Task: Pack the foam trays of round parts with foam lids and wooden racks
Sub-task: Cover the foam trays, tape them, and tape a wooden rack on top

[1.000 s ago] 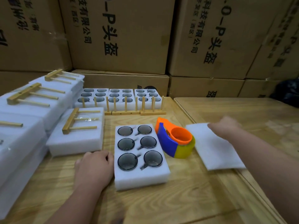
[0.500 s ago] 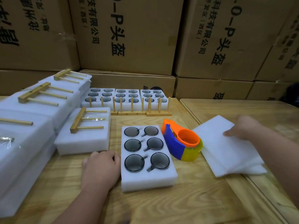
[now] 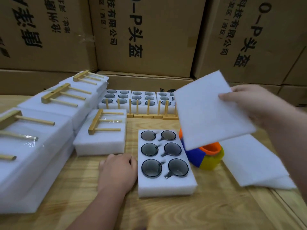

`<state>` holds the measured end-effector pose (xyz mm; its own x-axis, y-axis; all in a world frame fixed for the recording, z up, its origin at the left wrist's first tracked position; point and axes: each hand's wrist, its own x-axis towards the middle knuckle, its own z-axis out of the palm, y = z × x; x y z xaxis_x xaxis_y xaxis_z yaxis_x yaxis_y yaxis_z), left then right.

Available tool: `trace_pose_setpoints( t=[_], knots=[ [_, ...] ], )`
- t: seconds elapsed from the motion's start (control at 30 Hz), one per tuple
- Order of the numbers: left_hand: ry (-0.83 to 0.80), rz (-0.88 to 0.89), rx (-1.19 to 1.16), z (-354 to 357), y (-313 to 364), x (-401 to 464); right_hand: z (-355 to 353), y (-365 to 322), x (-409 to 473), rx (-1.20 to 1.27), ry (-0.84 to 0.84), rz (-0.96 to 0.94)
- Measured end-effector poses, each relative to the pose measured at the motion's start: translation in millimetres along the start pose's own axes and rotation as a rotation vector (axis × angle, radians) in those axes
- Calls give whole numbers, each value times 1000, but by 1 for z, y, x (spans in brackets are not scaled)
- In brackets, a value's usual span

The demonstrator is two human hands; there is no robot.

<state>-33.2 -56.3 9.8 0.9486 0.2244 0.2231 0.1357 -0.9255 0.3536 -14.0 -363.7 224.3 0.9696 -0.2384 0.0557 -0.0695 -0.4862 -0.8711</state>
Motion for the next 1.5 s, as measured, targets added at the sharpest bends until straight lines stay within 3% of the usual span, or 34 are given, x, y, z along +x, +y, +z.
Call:
trace_pose_setpoints(
  t=[0.1,0.23,0.47,0.87,1.07,1.2,1.33,1.5],
  knots=[
    [-1,-1,-17,-1,1,0,38,12,-4,78,-123,38],
    [-1,-12,-28,-2,1,-2,92,35,-14,256,-146,159],
    [-57,5,11,-8,4,-2,142,75,-30,-207,-137,64],
    [-67,-9,-24,-7,1,-3,134,90,-10,-237,-42,9],
    [-60,2,-15,-4,1,0,129,112,4,-55,-26,59],
    [-55,20,-49,-4,0,1,143,128,-5,326,-71,167],
    [-19,35,-387,-4,-8,-1,155,140,-17,545,-4,114],
    [-32,99,-650,-2,-17,-4,159,141,-31,499,10,3]
  ],
)
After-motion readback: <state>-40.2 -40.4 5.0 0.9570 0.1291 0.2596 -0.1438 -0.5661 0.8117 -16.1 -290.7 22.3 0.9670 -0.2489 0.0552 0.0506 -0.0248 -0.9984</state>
